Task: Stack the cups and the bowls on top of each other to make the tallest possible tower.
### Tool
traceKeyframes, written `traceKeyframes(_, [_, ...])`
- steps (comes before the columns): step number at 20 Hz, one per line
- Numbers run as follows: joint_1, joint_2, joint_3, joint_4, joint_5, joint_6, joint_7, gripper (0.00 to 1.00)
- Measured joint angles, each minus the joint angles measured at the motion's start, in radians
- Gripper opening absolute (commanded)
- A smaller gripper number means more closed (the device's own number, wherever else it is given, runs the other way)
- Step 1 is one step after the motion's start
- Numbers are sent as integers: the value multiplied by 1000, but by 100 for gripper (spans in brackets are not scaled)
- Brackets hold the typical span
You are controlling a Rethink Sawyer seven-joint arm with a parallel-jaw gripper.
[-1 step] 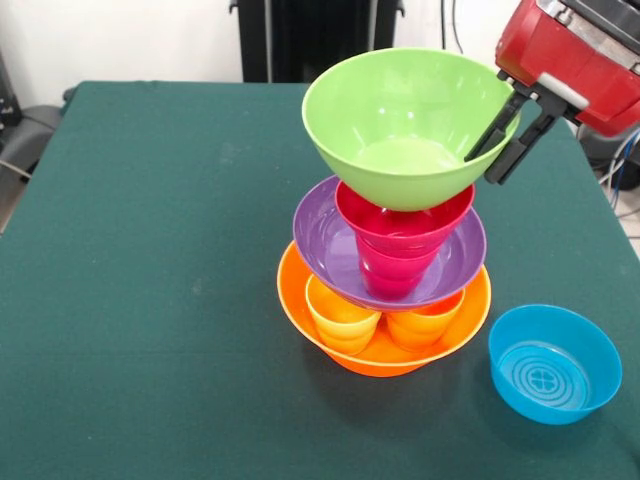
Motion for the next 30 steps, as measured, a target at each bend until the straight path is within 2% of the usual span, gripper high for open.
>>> traceKeyframes(9, [0,0,-2,1,1,-2,0,0])
traceKeyframes(30, [0,7,-25,4,1,-82,0,0])
